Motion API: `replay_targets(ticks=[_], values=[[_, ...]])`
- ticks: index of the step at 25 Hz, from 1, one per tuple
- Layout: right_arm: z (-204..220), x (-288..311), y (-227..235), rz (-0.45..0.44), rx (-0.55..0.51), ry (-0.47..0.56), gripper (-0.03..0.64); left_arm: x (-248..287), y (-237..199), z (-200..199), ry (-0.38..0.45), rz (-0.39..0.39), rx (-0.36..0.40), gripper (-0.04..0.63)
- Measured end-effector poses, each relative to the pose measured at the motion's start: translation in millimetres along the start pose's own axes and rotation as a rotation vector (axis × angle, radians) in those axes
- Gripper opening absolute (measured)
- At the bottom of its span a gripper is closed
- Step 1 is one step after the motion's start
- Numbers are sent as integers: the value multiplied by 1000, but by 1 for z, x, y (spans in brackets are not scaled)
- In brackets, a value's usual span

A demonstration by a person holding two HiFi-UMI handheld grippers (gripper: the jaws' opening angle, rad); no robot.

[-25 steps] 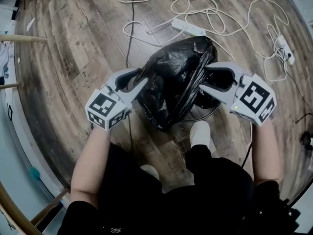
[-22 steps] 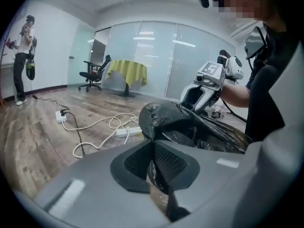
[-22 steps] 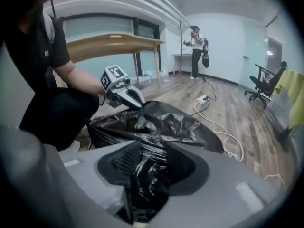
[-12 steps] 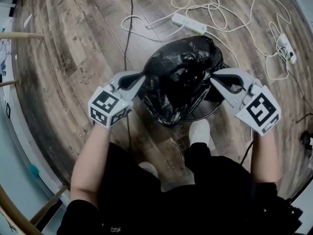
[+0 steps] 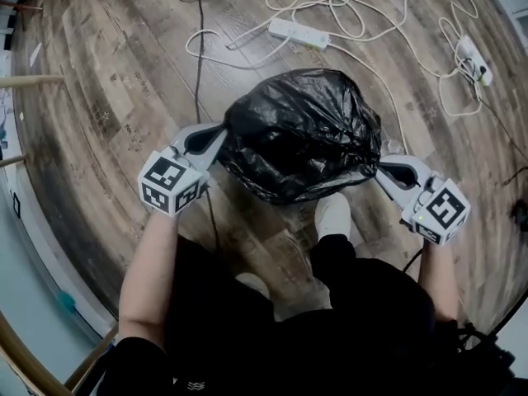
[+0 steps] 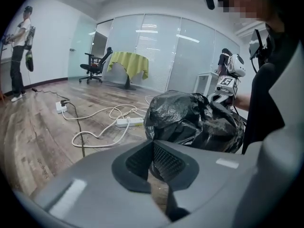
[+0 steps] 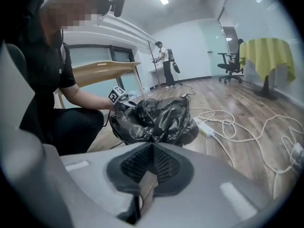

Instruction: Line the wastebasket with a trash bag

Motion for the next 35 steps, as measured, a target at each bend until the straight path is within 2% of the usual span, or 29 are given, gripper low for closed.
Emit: replay_targets(ticks=[4, 9, 12, 16, 19, 21, 22, 26, 28, 29, 31, 33, 35], values=[[34, 1, 2, 13, 62, -11, 3, 5, -3, 8, -11, -9, -11, 8], [64, 22, 5, -28, 111, -52, 3, 17, -5, 18, -45, 2, 0, 8], [78, 37, 14, -9, 155, -38, 3, 23, -4, 28, -46, 15, -5, 9], [80, 50, 23, -12, 138, -62, 3, 31, -4, 31, -18, 13, -37, 9], [72, 41, 24, -62, 141, -91, 12, 28, -4, 25, -5, -16, 0, 11], [60, 24, 27, -78, 163, -79, 145, 20, -7, 19, 23, -28, 3, 35], [50, 13, 32, -68, 175, -52, 183, 14, -8, 15, 38, -31, -3, 57], [-3, -31, 59, 45, 226, 167, 190, -5, -12, 1, 75, -48, -15, 93], [-25, -40, 64, 49, 221, 218, 190, -8, -10, -4, 83, -45, 1, 100], [-31, -41, 63, 25, 202, 196, 190, -8, -9, -6, 86, -42, 8, 100], [-33, -39, 58, -14, 139, 84, 190, -7, -6, -5, 78, -36, 17, 100], [-30, -41, 54, -7, 85, -11, 190, -5, -1, 0, 49, -22, 34, 100], [-40, -47, 54, 15, 89, 29, 190, -6, 4, 2, 28, -13, 72, 100]])
Point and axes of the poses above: the fingertips, and each gripper's own axes: x forward along the fingers, y to its right, z out of its underside, the point moved 5 cm from there along -x, backward along the fingers, and after that the axes turned 10 degrees about y, right-handed, at the moved point
